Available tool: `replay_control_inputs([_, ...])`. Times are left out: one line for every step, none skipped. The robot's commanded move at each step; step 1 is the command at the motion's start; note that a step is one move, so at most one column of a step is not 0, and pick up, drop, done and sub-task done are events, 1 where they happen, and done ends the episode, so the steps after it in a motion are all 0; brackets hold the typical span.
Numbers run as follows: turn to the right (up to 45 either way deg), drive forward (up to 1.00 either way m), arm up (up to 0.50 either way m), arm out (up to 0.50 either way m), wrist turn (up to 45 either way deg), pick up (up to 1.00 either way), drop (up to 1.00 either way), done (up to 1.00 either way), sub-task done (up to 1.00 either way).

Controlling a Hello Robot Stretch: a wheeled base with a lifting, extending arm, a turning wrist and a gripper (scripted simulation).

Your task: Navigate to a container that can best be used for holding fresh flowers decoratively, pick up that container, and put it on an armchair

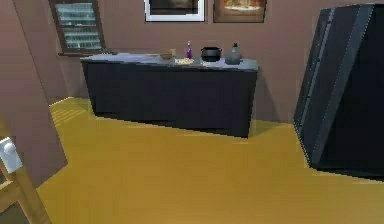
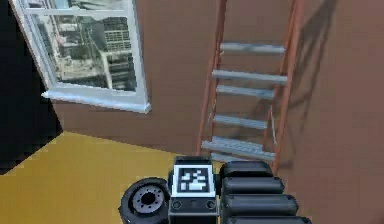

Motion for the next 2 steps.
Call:
replay_control_inputs([0.0,0.45,0.00,0.00,0.0,0.00,0.00,0.00,0.00])
replay_control_inputs([-45.0,0.00,0.00,0.00,0.0,0.00,0.00,0.00,0.00])
